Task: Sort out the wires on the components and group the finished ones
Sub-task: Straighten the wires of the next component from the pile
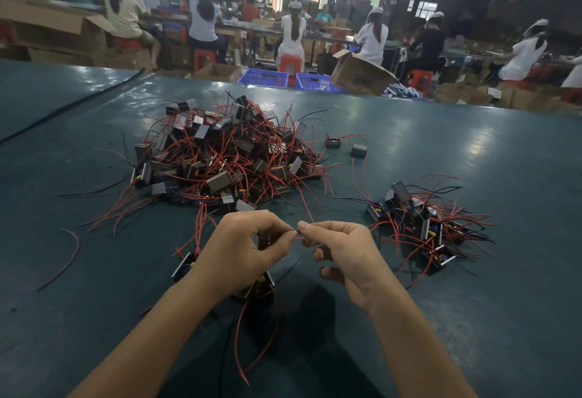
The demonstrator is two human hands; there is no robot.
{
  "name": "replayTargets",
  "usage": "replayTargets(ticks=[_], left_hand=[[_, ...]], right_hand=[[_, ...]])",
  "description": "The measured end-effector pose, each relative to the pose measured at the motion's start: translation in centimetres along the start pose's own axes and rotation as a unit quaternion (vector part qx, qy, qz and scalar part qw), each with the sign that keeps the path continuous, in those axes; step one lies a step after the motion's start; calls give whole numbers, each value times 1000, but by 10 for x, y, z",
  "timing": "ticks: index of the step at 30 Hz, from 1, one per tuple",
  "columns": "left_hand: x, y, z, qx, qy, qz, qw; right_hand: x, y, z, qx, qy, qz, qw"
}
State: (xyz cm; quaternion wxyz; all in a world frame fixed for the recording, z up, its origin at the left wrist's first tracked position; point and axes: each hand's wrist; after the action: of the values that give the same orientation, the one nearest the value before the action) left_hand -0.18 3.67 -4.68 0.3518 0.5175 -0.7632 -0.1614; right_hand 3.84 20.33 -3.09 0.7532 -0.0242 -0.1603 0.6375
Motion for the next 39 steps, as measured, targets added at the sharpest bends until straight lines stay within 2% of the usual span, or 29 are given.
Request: replayTargets(ticks=[4,8,14,20,22,26,29,32,35,37,39], left_hand=[[2,1,1,-25,36,2,999],[5,2,-1,-34,29,-3,999],[7,2,-1,-11,11,-28,999],[7,3,-4,-15,16,-1,1000],[7,3,-3,-11,20,-3,1000],[12,3,-2,95,-72,-14,993],[19,5,-4,171,-171,-11,970],[23,8,-2,249,-228,-10,941],[16,9,4,328,-234,-103,909],[14,8,9,342,-189,-147,909],[14,5,15,347,-149,-148,914]], right_hand=[[2,3,0,-54,73,47,995],[0,3,2,-98,197,129,967],[-1,1,1,-35,128,80,988],[0,2,0,-37,159,75,984],[-4,1,0,-18,155,52,986],[-1,6,-4,43,-13,-68,997],[4,12,-10,10,-102,-64,993],[2,14,-16,0,-129,-56,990],[-4,14,-20,26,-140,-50,989],[-9,15,-21,34,-128,-48,990],[-13,16,-21,21,-79,-31,996]])
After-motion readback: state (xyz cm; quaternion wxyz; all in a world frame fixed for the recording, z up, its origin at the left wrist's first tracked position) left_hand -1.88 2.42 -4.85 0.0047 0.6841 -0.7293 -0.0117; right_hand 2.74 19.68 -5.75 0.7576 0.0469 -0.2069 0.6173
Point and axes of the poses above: each hand's wrist, its own y-axis towards the middle knuckle, its own x-axis out of the back of the hand, z = x × y, and after that the axes turned 12 degrees about -y, right-handed
